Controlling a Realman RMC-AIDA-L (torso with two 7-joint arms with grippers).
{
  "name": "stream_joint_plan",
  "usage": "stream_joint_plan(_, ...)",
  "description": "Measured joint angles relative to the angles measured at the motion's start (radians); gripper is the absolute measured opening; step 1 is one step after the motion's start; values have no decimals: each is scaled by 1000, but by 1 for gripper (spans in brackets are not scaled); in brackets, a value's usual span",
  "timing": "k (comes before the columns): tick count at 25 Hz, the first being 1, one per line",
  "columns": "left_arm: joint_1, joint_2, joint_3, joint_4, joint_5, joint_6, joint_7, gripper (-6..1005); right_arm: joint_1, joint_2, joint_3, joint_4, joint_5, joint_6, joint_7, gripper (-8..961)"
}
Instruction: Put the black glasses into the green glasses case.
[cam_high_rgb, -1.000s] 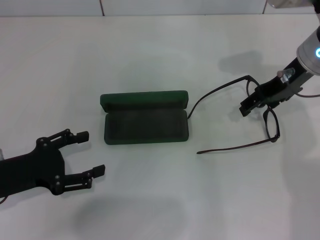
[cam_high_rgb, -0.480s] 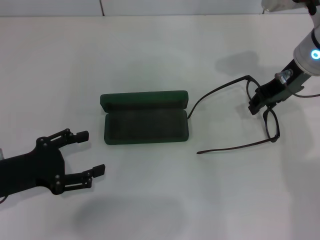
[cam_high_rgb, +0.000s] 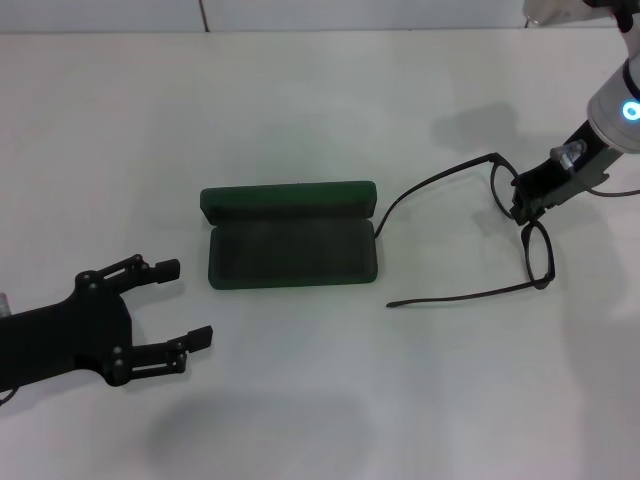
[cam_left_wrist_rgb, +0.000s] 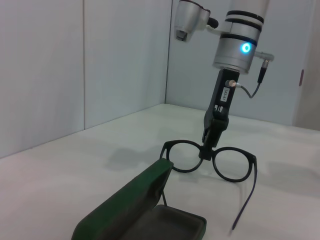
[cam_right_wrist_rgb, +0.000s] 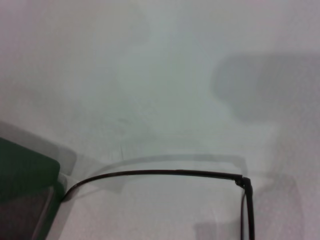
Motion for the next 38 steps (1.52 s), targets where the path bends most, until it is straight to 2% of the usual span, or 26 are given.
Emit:
stream_joint_plan(5,-2,1,-2,-9,0,0,0,887,3,-2,-1,-3,-5,-8,0,77)
stream_joint_plan(12,0,2,-3,-10,0,0,-4,887,-27,-7,4,-81,-23,-29,-8,70)
stream_joint_plan(16,0,3,-3,-9,0,0,-6,888,-78,-17,6,-179,-16,-60,-16,60)
stream_joint_plan(22,0,3,-2,-9,0,1,-8,888,-110,-35,26,-216,-11,-71,-61,45)
stream_joint_plan(24,1,2,-3,-9,-4,5,-11,888,-118,-34,69,-218,0,-71,-119,45)
stream_joint_plan(25,2,2,-3,-9,-6,7,-14,887,-128,-31,123,-220,18,-73,-181,45)
stream_joint_plan(28,3,2,-4,-9,-7,12,-28,887,-149,-29,175,-230,57,-75,-274,45)
stream_joint_plan(35,-6,2,-2,-9,-8,50,-54,888,-264,-44,216,-304,231,-62,-497,45)
stream_joint_plan(38,-16,2,-2,-9,-8,53,-70,888,-311,-41,288,-323,318,-63,-615,45)
